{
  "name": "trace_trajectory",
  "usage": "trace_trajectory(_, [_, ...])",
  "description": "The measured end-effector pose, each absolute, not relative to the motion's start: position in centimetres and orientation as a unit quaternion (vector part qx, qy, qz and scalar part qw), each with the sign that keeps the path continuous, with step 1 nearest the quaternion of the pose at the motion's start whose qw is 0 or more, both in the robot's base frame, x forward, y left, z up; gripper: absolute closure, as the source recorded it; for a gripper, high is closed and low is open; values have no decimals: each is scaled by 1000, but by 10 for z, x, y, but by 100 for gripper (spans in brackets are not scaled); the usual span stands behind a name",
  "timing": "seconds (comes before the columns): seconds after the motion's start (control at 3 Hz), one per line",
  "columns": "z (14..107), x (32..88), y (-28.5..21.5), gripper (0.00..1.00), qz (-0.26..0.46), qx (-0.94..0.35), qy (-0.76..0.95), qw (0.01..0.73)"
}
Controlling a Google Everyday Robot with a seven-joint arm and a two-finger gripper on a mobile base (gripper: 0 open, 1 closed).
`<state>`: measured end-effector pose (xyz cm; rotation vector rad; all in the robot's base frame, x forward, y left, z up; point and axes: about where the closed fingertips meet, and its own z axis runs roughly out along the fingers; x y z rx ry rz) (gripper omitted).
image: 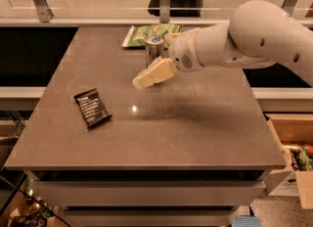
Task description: Knock redbull can over
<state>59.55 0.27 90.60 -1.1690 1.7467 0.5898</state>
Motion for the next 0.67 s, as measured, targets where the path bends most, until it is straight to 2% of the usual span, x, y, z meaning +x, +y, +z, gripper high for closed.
trace_trajectory(0.67, [898, 619, 14, 0, 271, -455, 699, 481])
